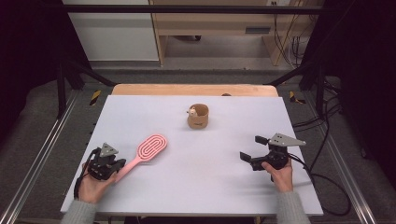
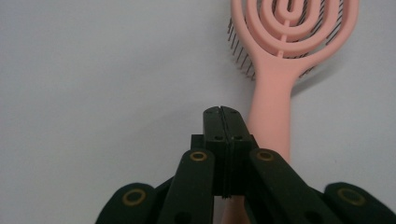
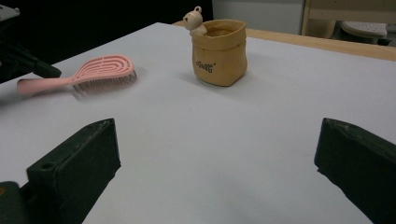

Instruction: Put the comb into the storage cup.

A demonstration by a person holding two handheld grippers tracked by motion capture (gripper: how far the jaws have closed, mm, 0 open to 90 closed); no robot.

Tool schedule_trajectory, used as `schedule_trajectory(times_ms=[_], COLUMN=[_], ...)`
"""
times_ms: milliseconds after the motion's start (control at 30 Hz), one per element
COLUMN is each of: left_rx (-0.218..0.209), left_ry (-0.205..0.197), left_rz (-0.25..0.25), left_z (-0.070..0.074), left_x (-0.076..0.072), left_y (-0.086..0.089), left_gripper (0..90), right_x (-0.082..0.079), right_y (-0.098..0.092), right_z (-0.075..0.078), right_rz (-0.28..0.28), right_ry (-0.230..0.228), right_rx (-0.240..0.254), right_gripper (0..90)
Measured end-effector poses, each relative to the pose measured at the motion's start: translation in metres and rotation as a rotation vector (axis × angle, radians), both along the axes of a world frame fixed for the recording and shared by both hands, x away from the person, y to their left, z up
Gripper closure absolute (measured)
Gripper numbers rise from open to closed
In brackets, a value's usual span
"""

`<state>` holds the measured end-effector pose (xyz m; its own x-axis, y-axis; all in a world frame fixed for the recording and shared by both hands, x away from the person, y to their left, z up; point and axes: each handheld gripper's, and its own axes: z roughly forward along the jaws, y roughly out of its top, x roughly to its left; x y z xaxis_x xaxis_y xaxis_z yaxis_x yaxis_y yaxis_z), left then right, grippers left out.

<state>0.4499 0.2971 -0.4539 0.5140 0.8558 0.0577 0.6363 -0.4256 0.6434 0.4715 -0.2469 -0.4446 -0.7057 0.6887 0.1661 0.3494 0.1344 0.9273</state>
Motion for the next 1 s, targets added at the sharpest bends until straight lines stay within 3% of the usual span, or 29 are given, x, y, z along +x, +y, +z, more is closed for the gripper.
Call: schedule_trajectory(times_ms=[267,533,800,1000], left_rx=[-0.005,-0.041,-0.084,-0.119], left_ry=[-0.001,-0.037,-0.090,-0.126], left_rz=[0.000,0.013,0.034,0.055], left_z=[0.000,0.003,0.012,0.017], left_x=[-0.001,0.000,-0.001,-0.001], left_y=[0.000,0.004,0.009,0.011], left_gripper=[90.0,89.5,78.5,60.3], right_x=[0.000,0.000,0.000,0.000], right_y=[0.000,0.000,0.000,0.001], right_z=[0.000,0.000,0.000,-0.001], right_rz=[-0.001,-0.002,-0.001,-0.003], right_ry=[0.001,0.000,0.002,0.006], right_rx=[0.002,-0.003,-0.004,-0.011], right_gripper=[0.3,0.3,0.3,0.3])
